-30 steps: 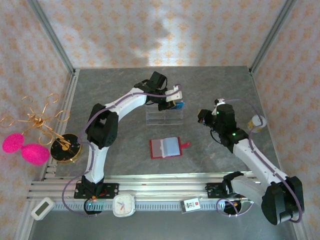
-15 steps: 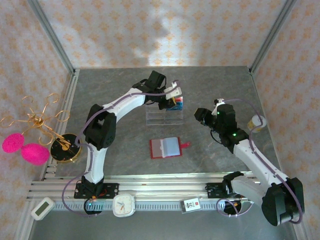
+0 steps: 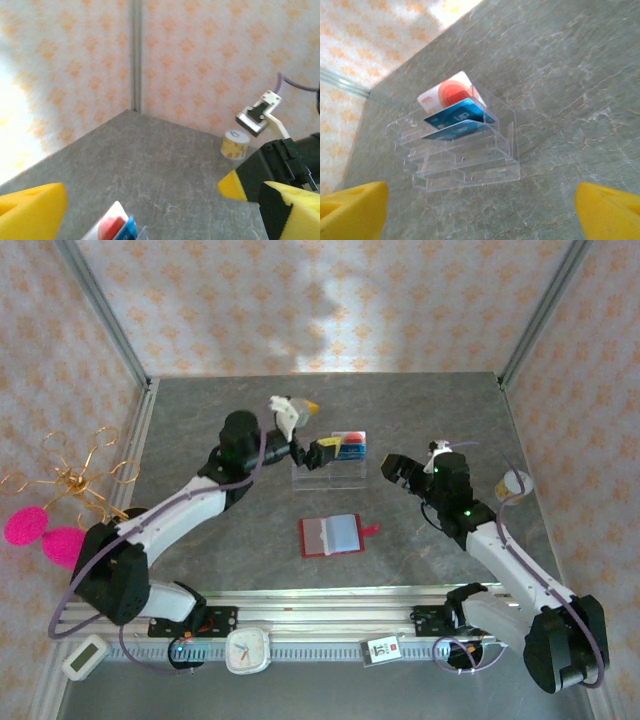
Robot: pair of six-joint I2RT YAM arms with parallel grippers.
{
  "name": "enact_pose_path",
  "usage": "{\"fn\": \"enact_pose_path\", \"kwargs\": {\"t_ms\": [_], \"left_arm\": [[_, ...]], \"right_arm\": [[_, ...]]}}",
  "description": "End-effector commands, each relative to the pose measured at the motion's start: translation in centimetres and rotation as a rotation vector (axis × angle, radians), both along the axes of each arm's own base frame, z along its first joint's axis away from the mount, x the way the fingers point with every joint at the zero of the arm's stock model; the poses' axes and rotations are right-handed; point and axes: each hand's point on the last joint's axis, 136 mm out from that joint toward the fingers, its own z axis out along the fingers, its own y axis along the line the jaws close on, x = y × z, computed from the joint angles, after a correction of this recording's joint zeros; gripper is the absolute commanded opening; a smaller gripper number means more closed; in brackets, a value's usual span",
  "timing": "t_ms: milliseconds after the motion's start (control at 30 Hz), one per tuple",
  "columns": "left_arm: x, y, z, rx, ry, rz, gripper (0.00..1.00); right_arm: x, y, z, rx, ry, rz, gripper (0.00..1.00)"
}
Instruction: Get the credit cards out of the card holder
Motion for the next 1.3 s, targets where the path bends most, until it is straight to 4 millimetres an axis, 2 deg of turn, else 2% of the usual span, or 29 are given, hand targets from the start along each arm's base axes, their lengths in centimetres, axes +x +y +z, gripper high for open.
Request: {"fn": "enact_pose_path", "kwargs": {"t_ms": [0,67,167,200,267,333,433,567,700,833,967,1033,1100,1200,1267], "left_arm": [[0.4,5.4,1.4,-0.233,0.001,0.289,0.99],[0.4,9.7,-0.3,-0.233,0.02,0.504,0.99],[0.1,17.3,-1.5,-0.27,0.032,0.849,0.99],[0.1,19.2,-1.9,-0.265,0.03,0.917,0.99],[0.7,22.5,-3.3,-0.217,0.05,1.015,0.99],[1.9,24.8,-5.1,-0.162,0.102,1.06,0.99],[2.5,27.4,-7.8,-0.015,0.091,1.164,0.99],[2.7,28.5,-11.6,0.113,0.085,1.19,0.99],[2.1,29.4,-14.4,0.136,0.05,1.221,0.99],[2.7,29.4,-16.8,0.117,0.08,1.161,0.99],[2.6,30.4,-17.6,0.059,0.103,1.147,1.0],[1.3,30.7,-17.3,0.007,0.036,1.148,1.0],[1.5,31.1,-18.1,0.024,0.099,1.171,1.0],[1.1,31.4,-17.4,0.0,0.049,1.193,0.99],[0.6,32.6,-17.5,-0.016,0.07,1.277,0.99]], "right_arm": [[0.6,-2.1,0.9,-0.004,-0.059,-0.131,0.96],[0.4,-2.4,1.2,0.014,-0.073,-0.161,0.99],[0.2,-3.2,1.2,0.017,-0.086,-0.23,1.0],[0.1,-3.8,1.0,0.027,-0.079,-0.273,1.0],[0.0,-4.7,0.6,0.038,-0.073,-0.342,1.0],[0.0,-5.3,0.4,0.054,-0.075,-0.384,1.0],[0.0,-6.2,0.4,0.068,-0.077,-0.447,1.0],[0.2,-6.8,1.0,0.032,-0.109,-0.469,1.0],[0.3,-8.2,1.7,-0.016,-0.177,-0.527,1.0],[-0.1,-9.8,3.4,-0.052,-0.325,-0.583,1.0],[-0.9,-12.3,5.6,-0.195,-0.488,-0.677,1.0],[-0.9,-13.7,5.9,-0.324,-0.523,-0.728,1.0],[-0.4,-14.7,5.1,-0.435,-0.499,-0.756,1.0],[0.8,-15.3,3.0,-0.56,-0.465,-0.74,1.0],[1.5,-15.7,1.5,-0.605,-0.445,-0.724,1.0]]}}
